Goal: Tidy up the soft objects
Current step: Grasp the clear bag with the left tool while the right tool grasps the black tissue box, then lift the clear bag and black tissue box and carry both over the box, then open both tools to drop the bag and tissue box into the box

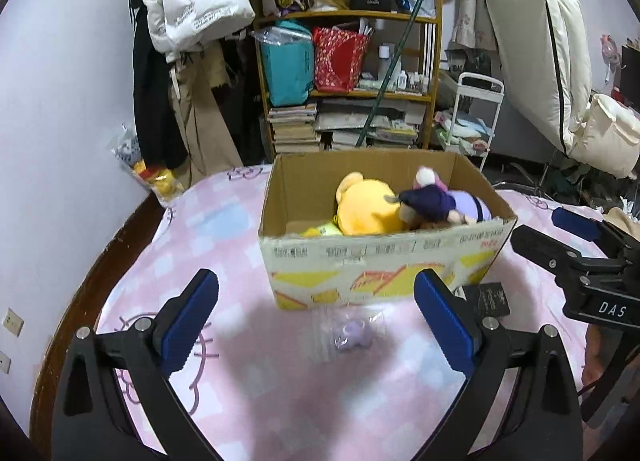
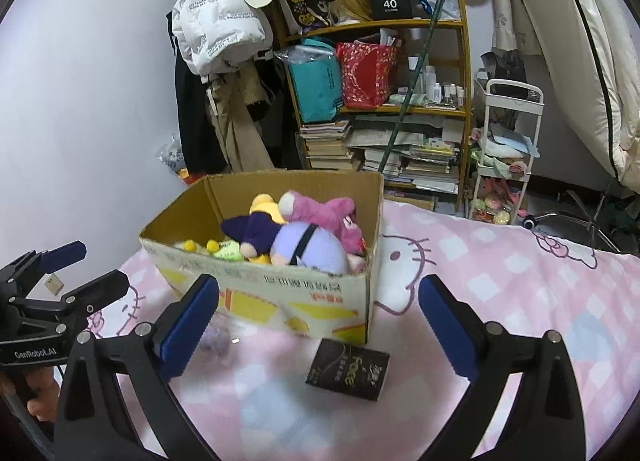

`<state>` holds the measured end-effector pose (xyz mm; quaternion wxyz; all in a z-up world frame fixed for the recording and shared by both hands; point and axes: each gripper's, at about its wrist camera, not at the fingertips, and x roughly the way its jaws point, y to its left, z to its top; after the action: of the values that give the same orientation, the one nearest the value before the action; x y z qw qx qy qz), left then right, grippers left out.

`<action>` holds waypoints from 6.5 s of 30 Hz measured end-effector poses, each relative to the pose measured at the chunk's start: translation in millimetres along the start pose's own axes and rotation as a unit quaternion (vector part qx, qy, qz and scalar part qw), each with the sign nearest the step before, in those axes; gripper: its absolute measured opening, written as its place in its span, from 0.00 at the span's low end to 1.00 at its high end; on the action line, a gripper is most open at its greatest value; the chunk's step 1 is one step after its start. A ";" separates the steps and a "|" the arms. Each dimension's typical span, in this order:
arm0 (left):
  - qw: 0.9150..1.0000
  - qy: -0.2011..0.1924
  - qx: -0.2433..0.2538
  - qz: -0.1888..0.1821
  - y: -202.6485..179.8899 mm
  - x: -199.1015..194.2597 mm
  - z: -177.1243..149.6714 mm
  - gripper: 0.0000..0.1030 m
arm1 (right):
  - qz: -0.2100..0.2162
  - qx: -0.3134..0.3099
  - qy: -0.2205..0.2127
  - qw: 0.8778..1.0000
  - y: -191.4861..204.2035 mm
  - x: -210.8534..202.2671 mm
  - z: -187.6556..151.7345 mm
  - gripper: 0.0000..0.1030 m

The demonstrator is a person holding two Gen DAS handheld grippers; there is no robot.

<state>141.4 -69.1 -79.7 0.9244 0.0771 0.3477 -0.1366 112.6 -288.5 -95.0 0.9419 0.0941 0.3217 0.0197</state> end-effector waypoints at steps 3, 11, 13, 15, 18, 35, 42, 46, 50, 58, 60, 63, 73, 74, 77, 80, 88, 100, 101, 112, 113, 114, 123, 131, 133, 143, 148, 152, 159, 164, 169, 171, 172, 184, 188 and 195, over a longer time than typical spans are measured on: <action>1.000 0.013 -0.004 -0.002 0.6 1.9 -4.6 0.94 | -0.006 0.002 0.005 1.000 -2.0 -1.8 -4.4 1.00; 0.999 0.035 -0.008 -0.003 2.3 15.9 -16.2 0.94 | -0.020 0.015 0.038 0.999 -11.2 9.4 -18.9 1.00; 0.999 0.040 -0.009 -0.005 2.4 22.0 -18.6 0.94 | -0.024 0.013 0.048 0.998 -13.2 15.3 -23.7 1.00; 0.999 0.047 -0.013 -0.010 1.4 29.6 -20.8 0.94 | -0.029 0.013 0.056 0.998 -14.9 20.1 -26.9 1.00; 0.998 0.056 -0.010 -0.010 -1.4 41.1 -25.3 0.94 | -0.032 0.018 0.066 0.997 -18.8 29.2 -32.6 1.00; 0.995 0.088 -0.009 -0.048 -15.2 87.4 -47.0 0.94 | -0.042 0.039 0.109 0.992 -35.0 68.5 -48.7 1.00; 0.994 0.097 -0.001 -0.053 -19.5 100.8 -53.1 0.94 | -0.046 0.048 0.122 0.990 -40.8 79.6 -53.4 1.00; 0.994 0.096 0.004 -0.051 -22.5 105.9 -56.3 0.94 | -0.045 0.044 0.128 0.990 -38.7 84.1 -54.7 1.00; 0.993 0.103 0.010 -0.053 -25.5 110.6 -57.9 0.94 | -0.047 0.040 0.130 0.990 -37.4 87.7 -56.2 1.00; 0.993 0.113 0.016 -0.042 -28.9 119.8 -62.9 0.94 | -0.048 0.042 0.135 0.989 -37.7 91.4 -57.5 1.00; 0.992 0.116 0.017 -0.038 -30.9 122.3 -64.5 0.94 | -0.049 0.041 0.135 0.989 -37.7 91.8 -57.5 1.00; 0.992 0.118 0.022 -0.033 -30.5 124.9 -66.0 0.94 | -0.050 0.041 0.135 0.989 -37.3 92.7 -58.0 1.00; 0.992 0.118 0.033 -0.017 -40.9 134.5 -71.1 0.94 | -0.066 0.040 0.136 0.988 -31.3 96.5 -67.0 1.00; 0.992 0.118 0.033 -0.017 -40.1 134.9 -71.1 0.94 | -0.067 0.039 0.137 0.988 -30.8 96.9 -67.4 1.00; 0.992 0.118 0.035 -0.015 -42.7 131.8 -71.6 0.94 | -0.070 0.034 0.137 0.987 -28.9 96.7 -67.7 1.00; 0.992 0.119 0.036 -0.016 -43.0 133.2 -73.1 0.94 | -0.071 0.033 0.138 0.987 -28.4 96.2 -68.3 1.00; 0.992 0.118 0.039 -0.008 -44.2 130.7 -71.6 0.85 | -0.076 0.035 0.138 0.987 -27.9 95.2 -67.1 0.99; 0.993 0.115 0.029 -0.011 -38.4 117.3 -68.6 0.71 | -0.064 0.021 0.147 0.987 -19.3 90.1 -69.1 0.71; 0.993 0.115 0.026 -0.009 -37.3 115.8 -68.5 0.71 | -0.066 0.022 0.146 0.987 -18.9 89.4 -69.4 0.71; 0.994 0.110 -0.010 -0.026 -11.5 111.6 -64.5 0.59 | -0.049 0.032 0.128 0.990 -14.4 74.1 -65.6 0.70; 0.994 0.110 -0.010 -0.026 -10.5 111.5 -64.1 0.59 | -0.049 0.032 0.127 0.990 -13.8 73.2 -65.5 0.70; 0.994 0.109 -0.010 -0.026 -9.4 110.3 -63.9 0.58 | -0.048 0.033 0.127 0.990 -13.9 73.0 -65.8 0.70; 0.995 0.092 -0.010 -0.025 -6.3 98.3 -61.7 0.58 | -0.045 0.030 0.131 0.990 -13.4 71.9 -65.3 0.70; 0.997 0.062 -0.028 -0.024 1.1 70.6 -54.9 0.58 | -0.036 0.035 0.110 0.993 -12.6 55.5 -58.8 0.70; 0.998 0.052 -0.031 -0.026 1.3 62.0 -52.1 0.58 | -0.034 0.033 0.097 0.994 -9.9 46.8 -53.8 0.70; 0.999 -0.018 -0.033 -0.011 7.7 2.0 -34.1 0.58 | -0.012 0.023 0.018 1.000 2.0 -4.8 -25.5 0.70; 0.998 -0.066 -0.009 -0.001 3.1 -33.6 -18.0 0.58 | -0.008 0.017 -0.018 1.000 5.3 -24.5 -9.2 0.70; 0.995 -0.097 0.007 0.001 -1.4 -51.1 6.9 0.59 | -0.005 0.009 -0.051 0.999 9.3 -37.5 2.6 0.70; 0.988 -0.149 0.043 0.006 -18.0 -63.0 43.6 0.59 | -0.001 -0.006 -0.082 0.997 17.8 -37.8 26.8 0.70; 0.984 -0.174 0.044 0.002 -16.5 -49.9 67.3 0.59 | -0.001 -0.013 -0.102 0.995 20.8 -26.8 54.7 0.70; 0.986 -0.162 0.042 0.001 -9.1 -14.3 77.3 0.59 | 0.010 -0.014 -0.103 0.995 13.7 -7.5 73.8 0.70; 0.987 -0.150 0.047 0.000 -6.9 -1.1 74.8 0.59 | 0.028 -0.015 -0.097 0.995 10.8 2.3 76.9 0.70; 0.989 -0.142 0.047 -0.003 -5.5 6.5 73.3 0.59 | 0.033 -0.017 -0.093 0.995 10.4 5.6 75.9 0.70; 0.996 -0.080 0.034 -0.016 3.2 53.3 51.8 0.65 | 0.080 0.021 -0.020 0.996 22.8 71.0 69.5 0.71; 0.997 -0.079 0.023 -0.016 6.2 52.4 49.6 0.75 | 0.077 0.037 -0.012 0.996 19.9 77.1 63.0 0.87; 0.997 -0.074 -0.004 -0.005 19.2 43.0 54.0 0.83 | 0.057 0.065 -0.029 0.996 4.3 64.7 62.9 0.89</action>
<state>211.9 -72.2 -67.1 0.9470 0.0614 0.2796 -0.1455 202.4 -288.3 -84.4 0.9399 0.1742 0.2894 0.0500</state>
